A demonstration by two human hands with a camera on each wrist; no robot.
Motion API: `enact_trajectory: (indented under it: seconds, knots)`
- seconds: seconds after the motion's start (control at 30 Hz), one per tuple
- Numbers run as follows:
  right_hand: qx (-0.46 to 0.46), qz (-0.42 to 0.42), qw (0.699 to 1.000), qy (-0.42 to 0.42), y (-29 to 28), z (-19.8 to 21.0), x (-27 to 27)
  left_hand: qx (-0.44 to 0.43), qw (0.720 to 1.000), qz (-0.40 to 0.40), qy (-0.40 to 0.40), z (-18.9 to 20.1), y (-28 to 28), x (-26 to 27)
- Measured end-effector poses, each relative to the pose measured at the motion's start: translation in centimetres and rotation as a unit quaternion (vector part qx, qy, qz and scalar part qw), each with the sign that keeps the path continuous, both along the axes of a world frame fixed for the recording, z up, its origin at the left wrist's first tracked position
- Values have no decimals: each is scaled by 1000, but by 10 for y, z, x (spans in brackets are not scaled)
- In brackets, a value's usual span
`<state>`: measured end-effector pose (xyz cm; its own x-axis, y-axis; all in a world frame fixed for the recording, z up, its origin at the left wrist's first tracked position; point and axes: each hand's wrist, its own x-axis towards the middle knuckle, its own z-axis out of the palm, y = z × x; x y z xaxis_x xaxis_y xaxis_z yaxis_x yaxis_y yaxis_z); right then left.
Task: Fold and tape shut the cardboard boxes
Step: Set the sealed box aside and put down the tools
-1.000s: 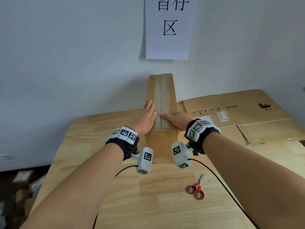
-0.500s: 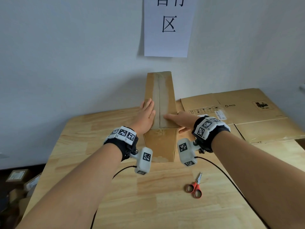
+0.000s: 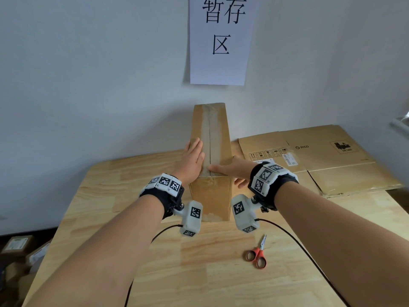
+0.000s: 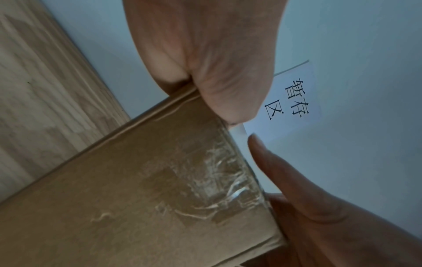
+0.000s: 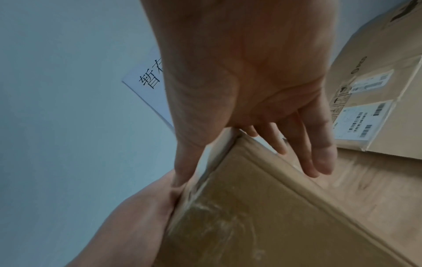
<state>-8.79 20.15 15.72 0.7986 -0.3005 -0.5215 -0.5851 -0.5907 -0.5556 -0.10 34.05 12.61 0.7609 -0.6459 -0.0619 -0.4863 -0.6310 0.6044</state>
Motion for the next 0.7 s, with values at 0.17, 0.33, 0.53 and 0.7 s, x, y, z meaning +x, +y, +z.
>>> enact_trajectory:
  seconds: [0.17, 0.33, 0.53, 0.7]
  knots:
    - [-40, -37, 998, -43, 11, -6, 7, -18, 1000, 9, 18, 2, 2, 1]
    - [-112, -46, 991, -50, 10, -9, 17, -50, 998, -9, 39, 0, 2, -2]
    - [-150, 96, 976, -123, 10, -9, 27, -57, 997, 3, 45, -1, 6, 1]
    - [-218, 178, 953, -112, 10, -12, 35, -67, 997, 8, 48, -3, 3, 4]
